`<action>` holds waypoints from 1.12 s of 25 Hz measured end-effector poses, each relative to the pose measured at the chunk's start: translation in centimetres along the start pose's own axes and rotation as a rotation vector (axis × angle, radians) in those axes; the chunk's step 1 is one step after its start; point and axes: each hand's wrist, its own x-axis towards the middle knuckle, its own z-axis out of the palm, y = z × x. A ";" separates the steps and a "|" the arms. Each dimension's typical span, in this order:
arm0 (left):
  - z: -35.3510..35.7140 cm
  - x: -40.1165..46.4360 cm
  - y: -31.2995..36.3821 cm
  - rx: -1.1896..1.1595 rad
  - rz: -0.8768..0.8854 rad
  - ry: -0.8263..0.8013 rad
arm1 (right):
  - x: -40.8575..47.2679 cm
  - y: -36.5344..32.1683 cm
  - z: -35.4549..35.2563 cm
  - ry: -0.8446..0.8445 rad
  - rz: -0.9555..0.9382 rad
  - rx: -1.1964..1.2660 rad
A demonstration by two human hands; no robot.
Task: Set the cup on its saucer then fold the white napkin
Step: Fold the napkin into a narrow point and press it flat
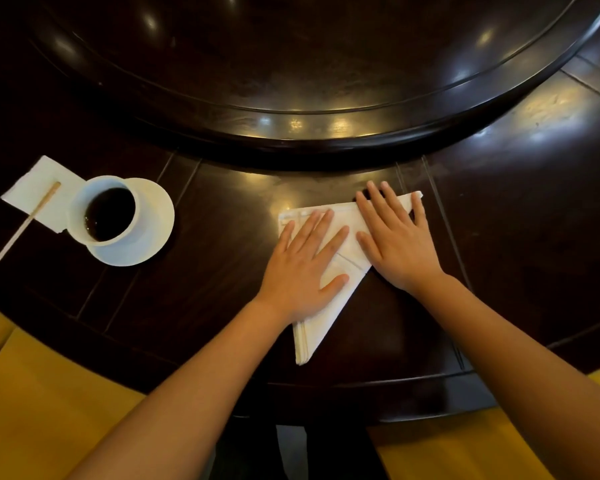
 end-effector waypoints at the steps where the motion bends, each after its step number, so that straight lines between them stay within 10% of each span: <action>1: 0.5 -0.4 0.7 -0.009 -0.047 0.016 | 0.2 0.2 -0.1 -0.030 -0.030 -0.017; 6: 1.8 -2.2 5.2 0.015 -0.268 0.099 | 1.3 1.4 -0.9 -0.101 -0.245 -0.029; 13: 0.4 -2.4 4.5 -0.016 -0.225 0.003 | 2.4 1.7 -3.6 0.018 -0.035 -0.032; 18: -4.1 -3.9 2.3 -0.981 -0.429 0.342 | 4.2 2.6 -5.2 -0.079 -0.016 -0.012; 21: -6.4 -3.8 0.1 -1.544 -0.661 -0.006 | 4.5 2.7 -5.3 -0.115 -0.007 -0.011; 28: -6.2 -1.6 -3.0 -1.672 -0.883 -0.422 | 4.5 2.3 -6.6 -0.116 0.002 0.041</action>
